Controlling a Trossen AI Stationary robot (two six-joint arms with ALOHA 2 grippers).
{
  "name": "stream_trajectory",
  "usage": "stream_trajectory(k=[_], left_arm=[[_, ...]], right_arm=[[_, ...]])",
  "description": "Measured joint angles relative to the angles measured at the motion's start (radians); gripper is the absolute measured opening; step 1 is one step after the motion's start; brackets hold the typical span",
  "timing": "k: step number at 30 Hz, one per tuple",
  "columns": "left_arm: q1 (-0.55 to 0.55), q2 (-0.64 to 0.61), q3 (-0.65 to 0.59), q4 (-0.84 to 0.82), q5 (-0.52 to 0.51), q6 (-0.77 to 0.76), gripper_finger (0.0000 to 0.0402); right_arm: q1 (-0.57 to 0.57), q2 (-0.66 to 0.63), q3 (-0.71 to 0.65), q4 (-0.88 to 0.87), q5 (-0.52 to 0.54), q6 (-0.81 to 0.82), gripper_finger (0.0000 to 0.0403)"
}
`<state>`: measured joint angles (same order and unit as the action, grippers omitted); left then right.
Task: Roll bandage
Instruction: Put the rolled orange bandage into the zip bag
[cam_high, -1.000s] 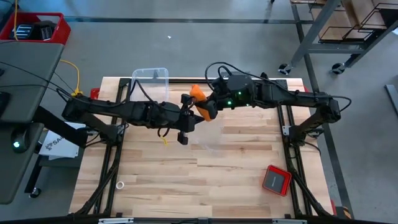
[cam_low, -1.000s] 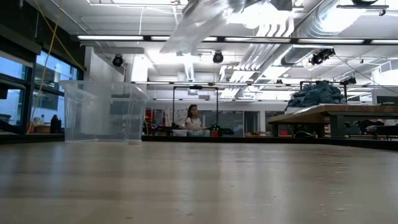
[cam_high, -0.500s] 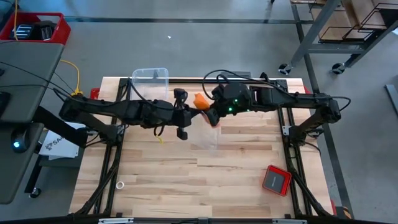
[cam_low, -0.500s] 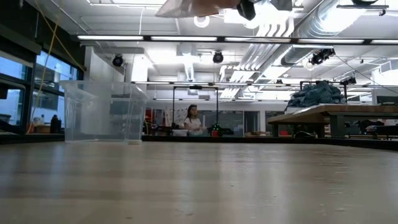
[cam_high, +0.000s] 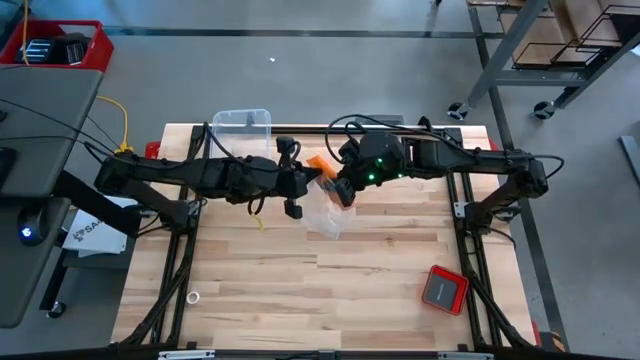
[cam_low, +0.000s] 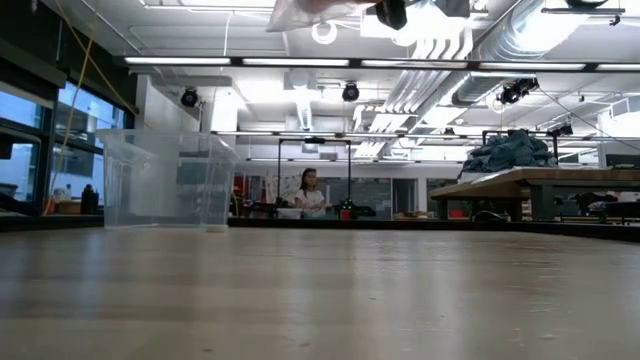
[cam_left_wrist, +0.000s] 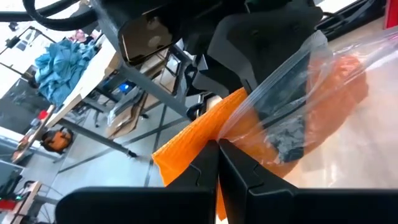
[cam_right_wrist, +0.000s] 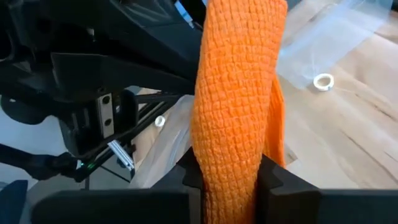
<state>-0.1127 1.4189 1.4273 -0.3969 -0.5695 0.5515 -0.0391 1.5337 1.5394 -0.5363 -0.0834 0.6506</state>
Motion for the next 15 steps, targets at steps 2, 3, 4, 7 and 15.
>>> stream_trajectory(k=[2,3,4,7,15], left_arm=[[0.0,0.0,0.0,0.0,0.001,0.001,0.0],[0.0,0.0,0.0,0.0,0.001,0.001,0.0],[0.0,0.0,0.0,0.0,0.001,0.001,0.0],[0.0,0.0,0.0,0.0,0.0,0.002,0.0],[-0.007,0.001,0.0,-0.012,-0.032,0.062,0.0]], right_arm=[[0.0,0.0,0.0,-0.002,-0.006,0.004,0.0055],[0.0,0.0,0.0,-0.003,-0.01,0.004,0.0073],[0.0,0.0,0.0,-0.003,-0.018,0.002,0.0095],[0.0,0.0,0.0,-0.003,-0.039,-0.006,0.0163],[-0.021,-0.004,0.032,-0.074,-0.138,-0.137,0.0225]])
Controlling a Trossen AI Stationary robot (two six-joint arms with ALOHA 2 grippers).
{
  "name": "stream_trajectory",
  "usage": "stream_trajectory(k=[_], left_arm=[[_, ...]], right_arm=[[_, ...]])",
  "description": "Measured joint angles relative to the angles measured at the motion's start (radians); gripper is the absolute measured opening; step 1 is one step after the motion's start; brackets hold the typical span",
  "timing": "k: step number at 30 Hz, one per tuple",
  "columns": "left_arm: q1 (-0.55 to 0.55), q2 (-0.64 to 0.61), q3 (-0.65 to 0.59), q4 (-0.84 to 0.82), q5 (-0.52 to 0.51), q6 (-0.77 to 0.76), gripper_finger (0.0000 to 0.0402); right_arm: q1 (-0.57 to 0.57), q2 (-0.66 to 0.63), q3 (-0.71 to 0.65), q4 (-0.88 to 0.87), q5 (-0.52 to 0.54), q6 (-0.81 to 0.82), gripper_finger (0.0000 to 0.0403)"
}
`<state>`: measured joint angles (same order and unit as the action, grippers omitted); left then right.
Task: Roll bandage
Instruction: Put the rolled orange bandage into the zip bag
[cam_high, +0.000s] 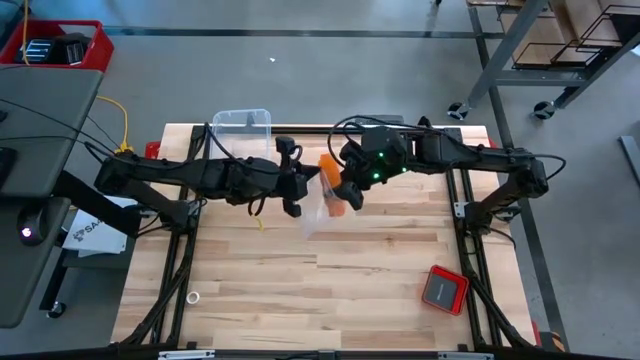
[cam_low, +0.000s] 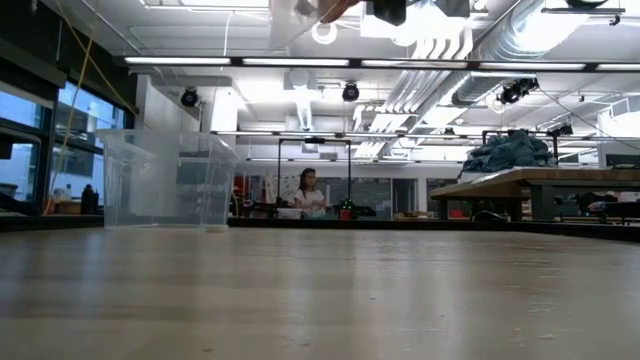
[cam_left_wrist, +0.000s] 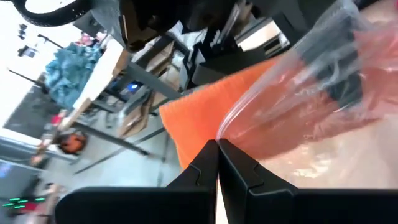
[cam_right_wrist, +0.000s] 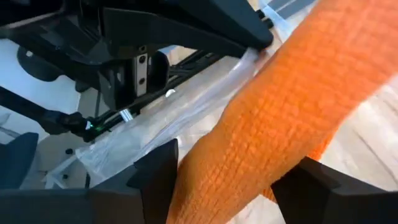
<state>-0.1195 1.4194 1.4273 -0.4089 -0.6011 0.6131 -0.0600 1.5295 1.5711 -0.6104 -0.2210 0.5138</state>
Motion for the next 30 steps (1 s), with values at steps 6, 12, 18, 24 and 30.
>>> stream_trajectory(k=[6,12,18,24,30], left_arm=[[0.006,0.015,-0.001,0.0,-0.064,0.066,0.0],[0.0,0.024,-0.001,0.065,-0.102,0.057,0.0],[0.009,0.025,-0.001,0.213,-0.156,0.105,0.0],[0.002,0.025,-0.001,0.316,-0.155,0.106,0.0],[-0.018,0.025,-0.001,0.343,-0.167,0.091,0.0]], right_arm=[[-0.032,0.0,0.038,-0.03,-0.016,-0.078,0.0228],[-0.045,0.0,0.072,-0.067,-0.039,-0.129,0.0228],[-0.052,-0.001,0.113,-0.029,0.002,-0.146,0.0228],[-0.05,-0.001,0.124,-0.021,0.075,-0.113,0.0194],[-0.051,-0.001,0.124,0.028,0.108,-0.102,0.0141]])
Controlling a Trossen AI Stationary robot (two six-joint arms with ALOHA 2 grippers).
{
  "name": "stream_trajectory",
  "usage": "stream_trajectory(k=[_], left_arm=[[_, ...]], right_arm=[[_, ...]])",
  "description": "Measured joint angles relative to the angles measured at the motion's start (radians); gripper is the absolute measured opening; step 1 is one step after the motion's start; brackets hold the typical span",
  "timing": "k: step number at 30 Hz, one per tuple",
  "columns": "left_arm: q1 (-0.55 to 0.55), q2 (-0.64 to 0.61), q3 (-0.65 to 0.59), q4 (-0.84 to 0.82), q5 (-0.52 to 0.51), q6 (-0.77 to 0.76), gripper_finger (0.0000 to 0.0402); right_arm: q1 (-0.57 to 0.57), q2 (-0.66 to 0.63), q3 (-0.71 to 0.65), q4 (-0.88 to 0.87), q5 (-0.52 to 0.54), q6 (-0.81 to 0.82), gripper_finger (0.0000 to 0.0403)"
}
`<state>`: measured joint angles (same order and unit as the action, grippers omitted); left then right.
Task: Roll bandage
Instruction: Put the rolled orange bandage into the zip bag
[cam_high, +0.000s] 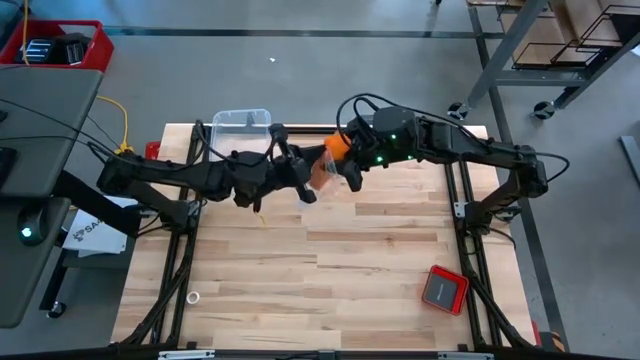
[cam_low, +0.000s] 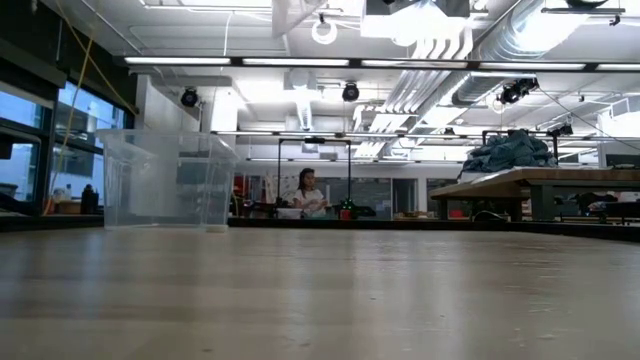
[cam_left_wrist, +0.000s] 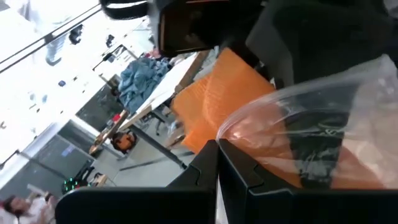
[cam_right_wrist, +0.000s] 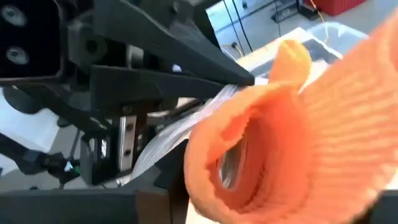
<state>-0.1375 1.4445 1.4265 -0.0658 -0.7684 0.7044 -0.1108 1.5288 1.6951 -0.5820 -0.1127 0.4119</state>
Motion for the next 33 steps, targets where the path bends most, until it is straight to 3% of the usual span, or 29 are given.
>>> stream_trajectory(k=[6,9,17,20,29,33], left_arm=[[-0.01,0.0,0.0,0.066,-0.098,-0.089,0.0],[-0.009,0.0,-0.001,0.116,-0.138,-0.153,0.0],[-0.009,-0.001,-0.001,0.105,-0.108,-0.216,0.0],[-0.005,-0.001,-0.001,0.112,-0.107,-0.224,0.0],[0.007,-0.001,-0.001,0.222,-0.104,-0.261,0.0],[0.007,-0.001,-0.001,0.222,-0.079,-0.306,0.0]], right_arm=[[0.0,0.0,0.0,0.044,-0.022,0.009,0.0135],[0.0,-0.005,0.0,0.053,0.023,0.026,0.0135],[0.0,-0.047,0.0,0.047,0.088,-0.053,0.0138],[-0.001,-0.07,0.0,0.045,0.065,-0.073,0.0147],[0.002,-0.078,0.002,0.006,0.098,-0.073,0.0152],[-0.006,-0.079,0.001,-0.016,0.032,-0.071,0.0161]])
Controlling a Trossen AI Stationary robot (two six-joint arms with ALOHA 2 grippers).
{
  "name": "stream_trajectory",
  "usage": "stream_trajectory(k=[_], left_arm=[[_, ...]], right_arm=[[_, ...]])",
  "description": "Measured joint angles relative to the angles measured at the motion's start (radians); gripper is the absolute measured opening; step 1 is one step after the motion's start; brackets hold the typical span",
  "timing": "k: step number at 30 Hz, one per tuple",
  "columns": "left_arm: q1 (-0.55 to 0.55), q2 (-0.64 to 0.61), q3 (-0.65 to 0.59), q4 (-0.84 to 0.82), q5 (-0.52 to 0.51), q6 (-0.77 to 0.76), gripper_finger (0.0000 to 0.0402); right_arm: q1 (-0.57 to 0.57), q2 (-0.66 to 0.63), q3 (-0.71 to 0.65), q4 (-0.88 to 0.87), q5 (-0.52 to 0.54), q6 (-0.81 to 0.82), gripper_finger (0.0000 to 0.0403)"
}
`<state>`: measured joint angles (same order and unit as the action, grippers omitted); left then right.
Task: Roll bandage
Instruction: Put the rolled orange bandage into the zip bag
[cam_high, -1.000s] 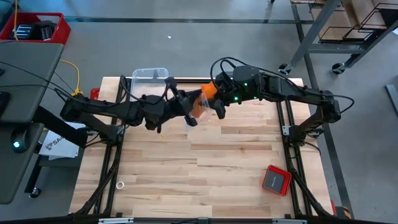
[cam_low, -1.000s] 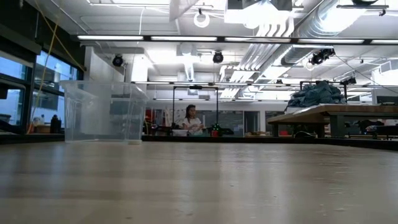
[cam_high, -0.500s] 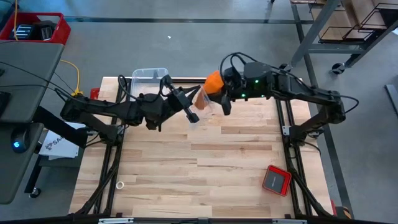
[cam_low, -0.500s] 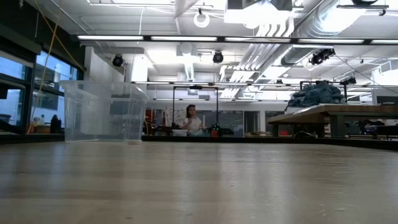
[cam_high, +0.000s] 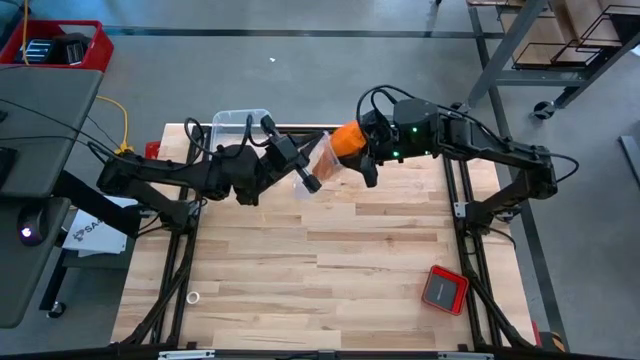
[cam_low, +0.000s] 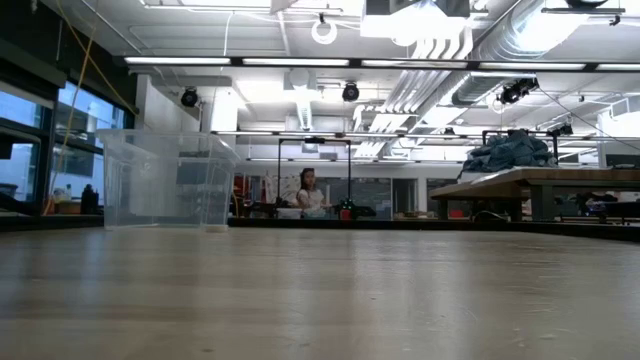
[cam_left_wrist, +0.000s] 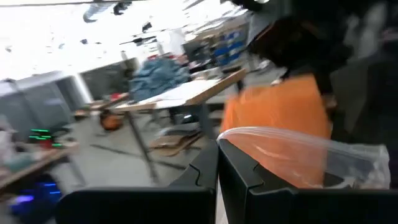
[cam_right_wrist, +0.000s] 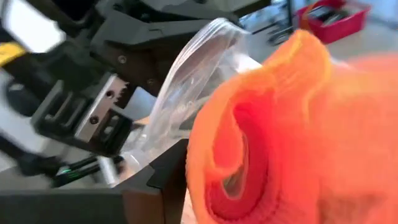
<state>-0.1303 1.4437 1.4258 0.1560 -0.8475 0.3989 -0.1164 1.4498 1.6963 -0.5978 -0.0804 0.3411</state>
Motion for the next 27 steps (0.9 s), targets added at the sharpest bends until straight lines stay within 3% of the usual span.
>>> stream_trajectory(k=[5,10,18,24,27], left_arm=[[0.005,0.009,0.0,-0.001,0.133,-0.13,0.0],[0.014,0.025,0.0,0.003,0.193,-0.224,0.0],[0.061,0.045,0.001,-0.006,0.383,-0.276,0.0],[0.106,0.045,0.001,0.016,0.407,-0.347,0.0],[0.134,0.045,0.001,0.057,0.488,-0.365,0.0]], right_arm=[[-0.016,-0.003,0.0,-0.002,-0.111,0.016,0.0194],[-0.028,-0.003,0.0,-0.062,-0.233,-0.023,0.0207],[-0.042,-0.021,0.026,-0.149,-0.209,-0.139,0.0206],[-0.055,-0.029,0.106,-0.24,-0.267,-0.14,0.0206],[-0.054,-0.027,0.126,-0.301,-0.265,-0.168,0.0206]])
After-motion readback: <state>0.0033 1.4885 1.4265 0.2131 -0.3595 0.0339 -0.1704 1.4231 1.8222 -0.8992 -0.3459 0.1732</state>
